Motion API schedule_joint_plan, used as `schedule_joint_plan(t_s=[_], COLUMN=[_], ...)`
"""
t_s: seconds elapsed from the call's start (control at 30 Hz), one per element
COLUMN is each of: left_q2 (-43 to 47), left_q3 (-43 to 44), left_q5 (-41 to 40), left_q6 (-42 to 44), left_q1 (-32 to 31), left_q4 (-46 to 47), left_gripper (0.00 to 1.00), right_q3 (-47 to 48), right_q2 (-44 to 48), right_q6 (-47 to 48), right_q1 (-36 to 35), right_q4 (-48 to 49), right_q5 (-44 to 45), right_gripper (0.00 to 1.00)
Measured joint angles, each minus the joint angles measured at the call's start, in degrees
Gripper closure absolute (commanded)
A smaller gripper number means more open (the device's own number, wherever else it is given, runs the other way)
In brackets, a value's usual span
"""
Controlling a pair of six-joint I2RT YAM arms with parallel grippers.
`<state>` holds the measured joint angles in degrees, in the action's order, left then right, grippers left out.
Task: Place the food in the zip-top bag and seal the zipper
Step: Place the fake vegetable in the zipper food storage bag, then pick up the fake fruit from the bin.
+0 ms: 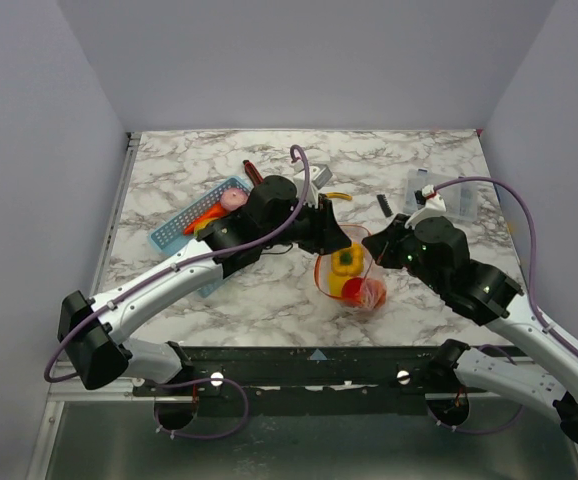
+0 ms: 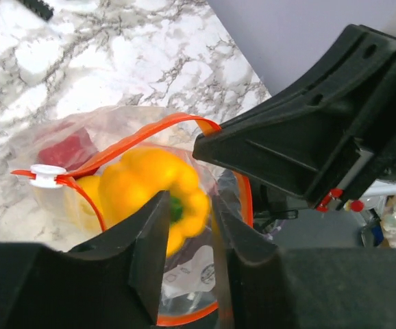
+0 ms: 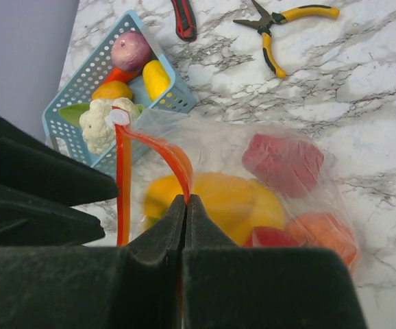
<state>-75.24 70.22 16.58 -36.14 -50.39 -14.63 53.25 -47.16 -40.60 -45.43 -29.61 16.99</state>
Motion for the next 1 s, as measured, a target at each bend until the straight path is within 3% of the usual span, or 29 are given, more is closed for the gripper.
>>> schedule_joint_plan(t_s=[0.1,0.37,0.6,1.0], left_q2=[-1.6,-0.4,8.0,22.7], left_q3=[0.6,0.7,-0.2,-8.4], left_q5=[0.1,0.0,0.3,0.0], left_q6=[-0.3,0.6,1.6,1.7], left_q1=[0.0,0.0,1.5,10.9], left_q4=[-0.7,-3.0,-4.4,-2.4], left_gripper=[0.45,0.45,0.36,0.23], right_q3=[0.0,0.0,0.0,0.0], right_q2=[-0.2,-0.2,-0.1,1.0], right_q6=[0.0,0.0,0.0,0.0], right_q1=[0.0,0.0,0.0,0.0], right_q4=[0.0,0.0,0.0,-0.2], right_q5=[0.0,-0.1,0.0,0.0], right_gripper=[1.0,1.0,1.0,1.0])
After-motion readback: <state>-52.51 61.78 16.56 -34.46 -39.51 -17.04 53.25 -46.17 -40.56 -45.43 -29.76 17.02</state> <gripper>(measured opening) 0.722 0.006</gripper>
